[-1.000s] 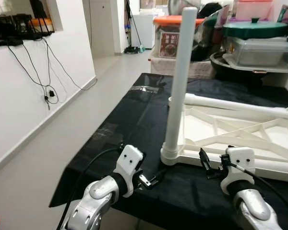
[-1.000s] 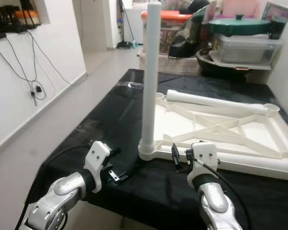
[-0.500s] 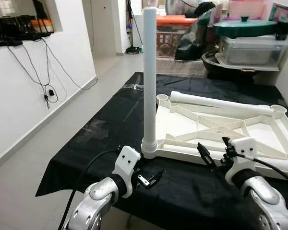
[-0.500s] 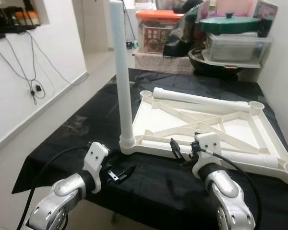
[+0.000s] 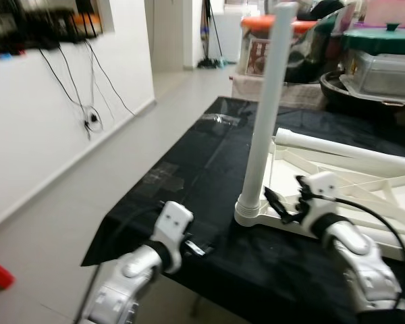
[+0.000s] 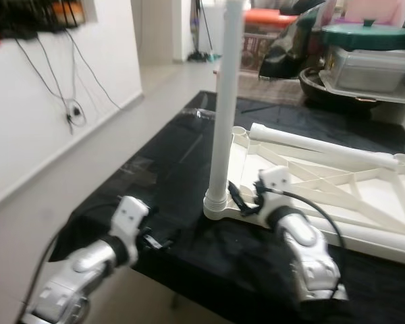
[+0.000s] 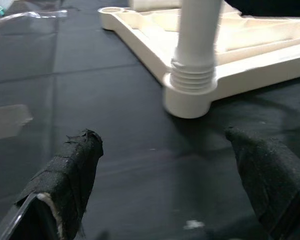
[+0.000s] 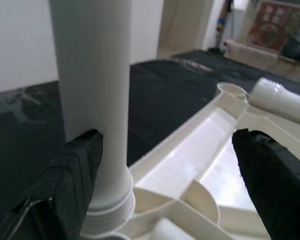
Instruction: Building children table
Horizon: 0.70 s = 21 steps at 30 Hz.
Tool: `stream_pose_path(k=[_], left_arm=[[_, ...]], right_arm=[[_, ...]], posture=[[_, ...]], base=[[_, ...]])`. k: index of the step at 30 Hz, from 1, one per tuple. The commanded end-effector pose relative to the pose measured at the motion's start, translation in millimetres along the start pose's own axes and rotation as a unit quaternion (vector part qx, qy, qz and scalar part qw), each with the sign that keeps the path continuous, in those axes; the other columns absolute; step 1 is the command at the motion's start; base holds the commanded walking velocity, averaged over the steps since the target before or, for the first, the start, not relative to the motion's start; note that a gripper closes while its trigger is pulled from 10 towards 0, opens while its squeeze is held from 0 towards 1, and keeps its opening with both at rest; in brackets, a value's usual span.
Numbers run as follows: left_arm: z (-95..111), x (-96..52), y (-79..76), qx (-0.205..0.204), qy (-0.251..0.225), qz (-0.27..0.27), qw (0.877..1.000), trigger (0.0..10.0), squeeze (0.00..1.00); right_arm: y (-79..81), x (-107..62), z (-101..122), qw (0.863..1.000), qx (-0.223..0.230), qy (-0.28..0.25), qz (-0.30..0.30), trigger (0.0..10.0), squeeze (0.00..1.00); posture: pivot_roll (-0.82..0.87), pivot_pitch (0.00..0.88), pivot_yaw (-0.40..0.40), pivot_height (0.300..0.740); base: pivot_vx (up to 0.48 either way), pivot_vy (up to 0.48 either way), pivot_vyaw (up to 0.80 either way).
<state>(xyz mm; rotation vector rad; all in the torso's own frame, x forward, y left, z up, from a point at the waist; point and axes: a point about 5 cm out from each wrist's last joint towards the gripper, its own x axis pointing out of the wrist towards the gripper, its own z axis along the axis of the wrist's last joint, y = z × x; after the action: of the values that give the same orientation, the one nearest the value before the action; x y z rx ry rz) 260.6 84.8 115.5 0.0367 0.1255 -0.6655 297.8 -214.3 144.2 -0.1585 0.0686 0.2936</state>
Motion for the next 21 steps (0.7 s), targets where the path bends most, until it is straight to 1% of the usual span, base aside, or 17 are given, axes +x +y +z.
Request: stream_pose_path(k=[1, 3, 4, 6, 7, 8, 9, 11, 12, 14, 15, 16, 17, 18, 19, 20, 21], left_arm=[[-1.1, 1.9, -3.7, 0.002, 0.005, -0.007, 1.0, 10.0, 0.0], [-0.8, 1.5, -4.2, 0.0, 0.004, -0.007, 1.0, 10.0, 0.0], [-0.8, 1.5, -4.2, 0.0, 0.004, -0.007, 1.0, 10.0, 0.0], [-0.1, 0.9, -4.7, -0.002, 0.002, -0.008, 1.0, 10.0, 0.0], [-0.1, 0.9, -4.7, -0.002, 0.002, -0.008, 1.0, 10.0, 0.0], [0.1, 0.8, -4.9, -0.002, 0.002, -0.009, 1.0, 10.0, 0.0], [0.4, 0.3, -5.2, -0.002, 0.002, -0.009, 1.0, 10.0, 0.0], [0.6, 0.0, -5.4, -0.002, 0.002, -0.009, 1.0, 10.0, 0.0], [0.6, 0.0, -5.4, -0.002, 0.002, -0.009, 1.0, 10.0, 0.0], [0.8, -0.7, -6.2, -0.002, 0.002, -0.01, 1.0, 10.0, 0.0], [0.8, -0.7, -6.2, -0.002, 0.002, -0.01, 1.0, 10.0, 0.0], [0.8, -0.7, -6.5, -0.002, 0.003, -0.011, 1.0, 10.0, 0.0], [1.0, -1.1, -6.8, -0.002, 0.002, -0.013, 1.0, 10.0, 0.0], [1.0, -1.1, -6.8, -0.002, 0.002, -0.013, 1.0, 10.0, 0.0], [1.3, -1.7, -7.2, -0.001, 0.002, -0.014, 1.0, 10.0, 0.0], [1.3, -1.7, -7.2, -0.001, 0.002, -0.014, 1.0, 10.0, 0.0], [1.6, -2.5, -7.6, -0.002, 0.003, -0.016, 1.0, 10.0, 0.0]], right_arm=[[-6.2, -0.1, -1.5, 1.0, -0.009, 0.01, -0.006, 10.0, 0.0], [-14.2, 1.3, -2.8, 0.999, -0.024, 0.021, -0.02, 10.0, 0.0], [-14.2, 1.3, -2.8, 0.999, -0.024, 0.021, -0.02, 10.0, 0.0], [-22.7, 1.5, -3.4, 0.999, -0.031, 0.027, -0.036, 10.0, 0.0], [-22.7, 1.5, -3.4, 0.999, -0.031, 0.027, -0.036, 10.0, 0.0], [-27.0, 1.2, -3.8, 0.998, -0.033, 0.03, -0.039, 10.0, 0.0], [-31.7, -0.1, -4.0, 0.999, -0.024, 0.035, -0.032, 10.0, 0.0], [-35.1, -1.4, -3.8, 0.999, -0.023, 0.04, -0.022, 10.0, 0.0], [-35.1, -1.4, -3.8, 0.999, -0.023, 0.04, -0.022, 10.0, 0.0], [-38.5, -4.6, -4.5, 0.998, -0.023, 0.052, 0.009, 10.0, 0.0], [-38.5, -4.6, -4.5, 0.998, -0.023, 0.052, 0.009, 10.0, 0.0], [-39.3, -6.6, -4.2, 0.998, -0.023, 0.054, 0.033, 10.0, 0.46], [-39.3, -9.9, -2.8, 0.996, -0.013, 0.052, 0.069, 10.0, 1.0], [-39.3, -9.9, -2.8, 0.996, -0.013, 0.052, 0.069, 10.0, 1.0], [-41.3, -13.2, 0.4, 0.994, 0.001, 0.048, 0.099, 10.0, 1.0], [-41.3, -13.2, 0.4, 0.994, 0.001, 0.048, 0.099, 10.0, 1.0], [-43.9, -15.7, 6.1, 0.991, 0.017, 0.038, 0.127, 10.0, 0.0]], posture=[[0.09, 0.0, -0.054, 0.74], [0.09, 0.0, -0.054, 0.74], [0.09, 0.0, -0.054, 0.74], [0.09, 0.0, -0.056, 0.74], [0.09, 0.0, -0.056, 0.74], [0.09, 0.0, -0.056, 0.74], [0.09, 0.0, -0.057, 0.74], [0.09, 0.0, -0.057, 0.74], [0.09, 0.0, -0.057, 0.74], [0.09, 0.0, -0.054, 0.74], [0.09, 0.0, -0.054, 0.74], [0.09, 0.0, -0.054, 0.74], [0.1, 0.006, -0.056, 0.74], [0.1, 0.006, -0.056, 0.74], [0.1, 0.01, -0.057, 0.74], [0.1, 0.01, -0.057, 0.74], [0.1, 0.012, -0.056, 0.74]], base=[[0.0, 0.0, 0.0], [0.0, 0.0, 0.0], [0.0, 0.0, 0.0], [0.0, 0.0, 0.0], [0.0, 0.0, 0.0], [0.0, 0.0, 0.0], [0.0, 0.0, 0.0], [0.0, 0.0, 0.0], [0.0, 0.0, 0.0], [0.0, 0.0, 0.0], [0.0, 0.0, 0.0], [0.0, 0.0, 0.0], [0.0, 0.0, 0.0], [0.0, 0.0, 0.0], [0.0, 0.0, 0.0], [0.0, 0.0, 0.0], [0.0, 0.0, 0.0]])
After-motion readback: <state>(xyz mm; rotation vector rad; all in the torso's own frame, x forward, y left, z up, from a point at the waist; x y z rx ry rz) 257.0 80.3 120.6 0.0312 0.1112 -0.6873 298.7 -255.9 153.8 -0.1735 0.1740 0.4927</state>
